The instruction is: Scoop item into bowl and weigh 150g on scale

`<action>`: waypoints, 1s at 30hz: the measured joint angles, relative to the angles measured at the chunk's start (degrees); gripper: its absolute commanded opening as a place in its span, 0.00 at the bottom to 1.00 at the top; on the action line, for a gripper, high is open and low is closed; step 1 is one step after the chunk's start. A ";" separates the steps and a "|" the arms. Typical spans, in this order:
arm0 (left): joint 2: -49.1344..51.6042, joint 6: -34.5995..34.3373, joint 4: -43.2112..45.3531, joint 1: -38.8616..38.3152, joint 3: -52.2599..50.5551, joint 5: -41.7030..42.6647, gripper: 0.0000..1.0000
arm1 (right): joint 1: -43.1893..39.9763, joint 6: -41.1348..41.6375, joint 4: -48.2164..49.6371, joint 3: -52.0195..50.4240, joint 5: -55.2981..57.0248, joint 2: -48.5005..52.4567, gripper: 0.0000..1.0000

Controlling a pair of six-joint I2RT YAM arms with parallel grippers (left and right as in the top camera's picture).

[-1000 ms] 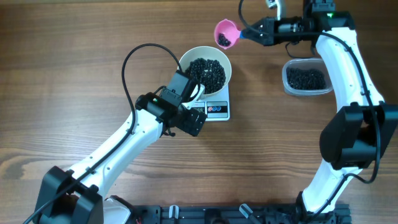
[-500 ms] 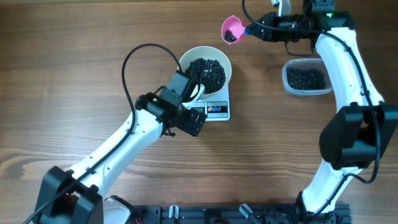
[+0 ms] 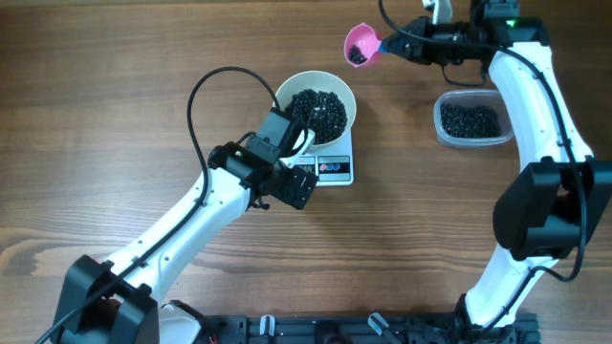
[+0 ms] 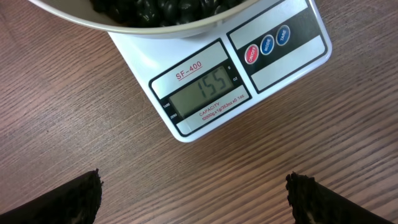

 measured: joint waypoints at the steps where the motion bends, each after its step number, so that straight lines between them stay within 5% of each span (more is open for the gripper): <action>1: 0.00 0.02 0.00 0.00 0.00 0.00 1.00 | -0.31 -0.35 0.09 0.00 -0.04 0.00 0.04; 9: 0.00 0.00 0.00 0.00 0.00 0.00 1.00 | -1.62 -3.87 1.16 0.31 -7.41 0.00 0.04; 19: 0.00 0.00 0.02 0.00 0.00 0.00 1.00 | 2.03 -18.64 -13.07 15.67 -7.45 -1.42 0.04; 30: 0.00 0.02 0.02 0.00 0.00 0.00 1.00 | 14.14 -20.87 -22.16 15.10 14.32 -1.51 0.04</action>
